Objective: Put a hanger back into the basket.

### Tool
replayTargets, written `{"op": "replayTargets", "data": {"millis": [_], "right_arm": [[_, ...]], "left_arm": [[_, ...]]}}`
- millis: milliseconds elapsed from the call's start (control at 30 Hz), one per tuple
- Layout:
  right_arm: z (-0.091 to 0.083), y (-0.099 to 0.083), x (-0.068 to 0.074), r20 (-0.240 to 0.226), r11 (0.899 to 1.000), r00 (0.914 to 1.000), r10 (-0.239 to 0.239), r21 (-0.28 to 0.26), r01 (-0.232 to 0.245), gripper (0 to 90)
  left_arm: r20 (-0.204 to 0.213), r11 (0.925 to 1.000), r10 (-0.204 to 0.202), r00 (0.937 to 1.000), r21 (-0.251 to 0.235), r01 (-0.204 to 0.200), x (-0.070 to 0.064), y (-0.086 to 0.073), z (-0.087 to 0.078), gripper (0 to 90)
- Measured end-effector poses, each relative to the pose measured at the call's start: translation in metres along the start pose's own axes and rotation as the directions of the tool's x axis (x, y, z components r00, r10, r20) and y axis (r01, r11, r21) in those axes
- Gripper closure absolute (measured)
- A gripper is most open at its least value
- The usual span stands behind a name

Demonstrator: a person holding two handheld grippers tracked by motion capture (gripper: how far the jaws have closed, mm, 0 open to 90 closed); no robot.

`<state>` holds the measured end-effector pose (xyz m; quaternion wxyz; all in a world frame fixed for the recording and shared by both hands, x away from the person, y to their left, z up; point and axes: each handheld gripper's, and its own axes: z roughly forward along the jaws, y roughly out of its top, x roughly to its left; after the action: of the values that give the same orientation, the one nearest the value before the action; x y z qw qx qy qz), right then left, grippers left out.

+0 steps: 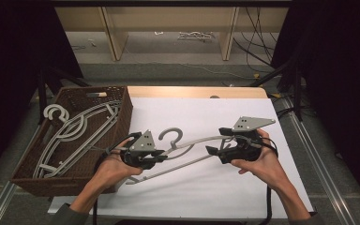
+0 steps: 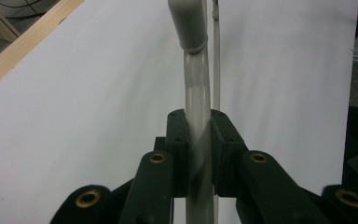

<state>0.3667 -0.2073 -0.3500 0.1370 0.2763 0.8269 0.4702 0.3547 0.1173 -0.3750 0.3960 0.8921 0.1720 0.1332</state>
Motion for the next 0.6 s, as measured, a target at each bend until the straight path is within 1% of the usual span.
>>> {"op": "replayTargets", "data": {"millis": [33,67,100,133,167,200,233,267,300,333,367,433,467,500,533,600], "right_arm": [[-0.001,0.0,0.0,0.007,1.0,1.0,0.004,-0.011,-0.004,21.3],[-0.002,0.0,0.0,0.015,1.0,0.9999,0.008,-0.011,-0.008,21.1],[-0.004,-0.001,0.0,0.029,1.0,0.9996,0.003,-0.019,-0.002,20.6],[-0.004,-0.001,0.001,0.034,1.0,0.9994,0.01,-0.026,-0.009,20.4],[-0.006,-0.002,0.001,0.046,0.999,0.9989,0.006,-0.033,-0.005,20.4],[-0.007,-0.003,0.002,0.053,0.999,0.9985,0.011,-0.05,-0.009,20.4],[-0.007,-0.004,0.003,0.049,0.998,0.9987,0.016,-0.055,-0.014,20.3],[-0.008,-0.006,0.004,0.065,0.998,0.9977,0.017,-0.059,-0.014,20.2],[-0.009,-0.007,0.005,0.078,0.998,0.9968,0.015,-0.061,-0.011,20.2],[-0.011,-0.009,0.006,0.081,0.998,0.9967,0.012,-0.062,-0.007,20.2],[-0.011,-0.012,0.008,0.087,0.997,0.9961,0.013,-0.072,-0.007,20.2],[-0.013,-0.018,0.012,0.106,0.996,0.9943,0.01,-0.089,-0.001,20.7],[-0.013,-0.02,0.014,0.104,0.996,0.9945,0.01,-0.094,0.0,20.9],[-0.013,-0.023,0.016,0.111,0.995,0.9938,0.006,-0.101,0.005,20.9],[-0.014,-0.026,0.018,0.11,0.995,0.9939,-0.005,-0.095,0.015,20.9],[-0.015,-0.033,0.021,0.122,0.994,0.9926,-0.008,-0.11,0.021,20.9]], "left_arm": [[-0.003,1.0,-0.008,1.0,-0.003,0.008,0.0,0.0,0.0,79.5],[-0.009,0.9999,-0.011,0.9999,-0.007,0.011,0.001,0.0,-0.001,79.6],[-0.021,0.9999,-0.009,0.9998,-0.011,0.008,0.002,0.0,-0.002,79.5],[-0.024,0.9998,-0.019,0.9995,-0.012,0.018,0.004,-0.001,-0.003,79.5],[-0.023,0.9996,-0.023,0.9995,-0.019,0.023,0.005,-0.001,-0.004,79.6],[-0.027,0.9991,-0.037,0.9989,-0.024,0.036,0.006,-0.002,-0.005,79.6],[-0.03,0.9986,-0.047,0.9985,-0.027,0.046,0.007,-0.002,-0.007,79.6],[-0.038,0.998,-0.055,0.9978,-0.034,0.054,0.009,-0.002,-0.008,79.5],[-0.035,0.997,-0.067,0.9971,-0.041,0.066,0.01,-0.003,-0.009,79.6],[-0.034,0.9941,-0.093,0.9951,-0.06,0.09,0.011,-0.003,-0.01,79.6],[-0.033,0.993,-0.099,0.9945,-0.067,0.097,0.013,-0.003,-0.014,79.5],[-0.024,0.9856,-0.138,0.9902,-0.103,0.135,0.014,-0.004,-0.015,79.5],[-0.017,0.9857,-0.137,0.9905,-0.102,0.134,0.017,-0.003,-0.018,79.5],[-0.006,0.9787,-0.167,0.9859,-0.122,0.165,0.017,-0.003,-0.02,79.5],[0.0,0.9749,-0.176,0.9843,-0.138,0.175,0.018,-0.003,-0.023,79.6],[0.015,0.9657,-0.204,0.9788,-0.16,0.204,0.019,-0.002,-0.027,79.5]]}}
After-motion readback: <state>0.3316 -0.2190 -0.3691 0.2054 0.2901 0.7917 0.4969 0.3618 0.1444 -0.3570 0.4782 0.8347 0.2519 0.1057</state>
